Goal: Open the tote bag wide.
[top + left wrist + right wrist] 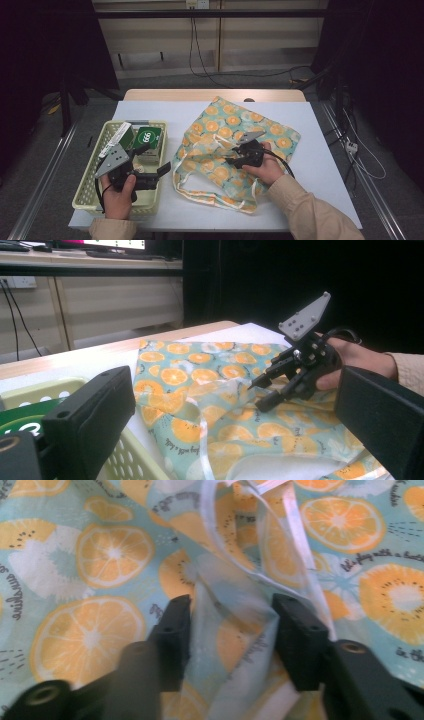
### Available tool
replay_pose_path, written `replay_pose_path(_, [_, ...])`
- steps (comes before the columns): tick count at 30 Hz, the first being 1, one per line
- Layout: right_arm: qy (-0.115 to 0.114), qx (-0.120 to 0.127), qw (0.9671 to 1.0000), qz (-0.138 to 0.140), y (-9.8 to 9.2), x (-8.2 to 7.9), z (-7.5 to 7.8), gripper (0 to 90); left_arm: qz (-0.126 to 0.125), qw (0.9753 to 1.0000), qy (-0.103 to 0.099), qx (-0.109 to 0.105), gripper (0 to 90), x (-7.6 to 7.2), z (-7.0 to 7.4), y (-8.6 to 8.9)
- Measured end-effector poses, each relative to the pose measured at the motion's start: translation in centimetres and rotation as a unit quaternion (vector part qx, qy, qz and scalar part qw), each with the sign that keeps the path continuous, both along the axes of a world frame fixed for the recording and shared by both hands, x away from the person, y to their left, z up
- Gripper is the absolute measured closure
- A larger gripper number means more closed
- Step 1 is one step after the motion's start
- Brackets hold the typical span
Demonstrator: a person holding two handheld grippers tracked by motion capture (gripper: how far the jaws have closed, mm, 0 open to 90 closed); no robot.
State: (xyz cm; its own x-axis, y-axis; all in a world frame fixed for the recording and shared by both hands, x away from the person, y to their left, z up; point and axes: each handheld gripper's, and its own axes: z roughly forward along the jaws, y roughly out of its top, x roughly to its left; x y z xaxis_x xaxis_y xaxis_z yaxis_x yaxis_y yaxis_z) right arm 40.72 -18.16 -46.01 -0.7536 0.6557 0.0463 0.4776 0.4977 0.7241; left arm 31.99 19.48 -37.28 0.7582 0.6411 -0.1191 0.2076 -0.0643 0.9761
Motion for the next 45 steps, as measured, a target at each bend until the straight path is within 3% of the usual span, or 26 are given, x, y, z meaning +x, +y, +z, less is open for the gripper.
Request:
replay_pose_path(5, [-0.002,0.002,1.0000,-0.007,-0.3,0.2,0.0,64.0,0.000,1.0000,0.002,0.001,2.9,0.1,-0.1,0.1])
replay_pose_path(8, [0.004,0.003,1.0000,-0.007,-0.4,0.4,0.1,76.0,0.000,1.0000,-0.001,0.000,2.9,0.1,0.0,0.0])
replay_pose_path(14, [0.024,0.024,0.9993,-0.016,-1.1,1.1,0.0,85.7,-0.003,1.0000,-0.002,0.000,2.9,0.2,0.1,-0.1])
replay_pose_path(17, [0.032,0.020,0.9992,-0.014,-1.1,1.3,0.2,89.0,-0.004,1.0000,-0.003,0.000,2.9,0.2,0.1,-0.1])
replay_pose_path(21, [0.040,0.009,0.9991,-0.011,-0.9,1.4,0.4,89.9,-0.003,1.0000,-0.003,-0.002,2.9,0.2,0.2,0.0])
replay_pose_path(27, [0.039,0.025,0.9988,-0.019,-1.2,1.5,0.8,90.0,0.001,1.0000,-0.003,-0.006,2.9,0.2,0.2,0.2])
replay_pose_path(45, [0.010,0.036,0.9988,-0.031,-2.5,2.6,5.4,90.0,0.005,0.9999,-0.005,-0.008,2.9,0.1,0.4,0.6])
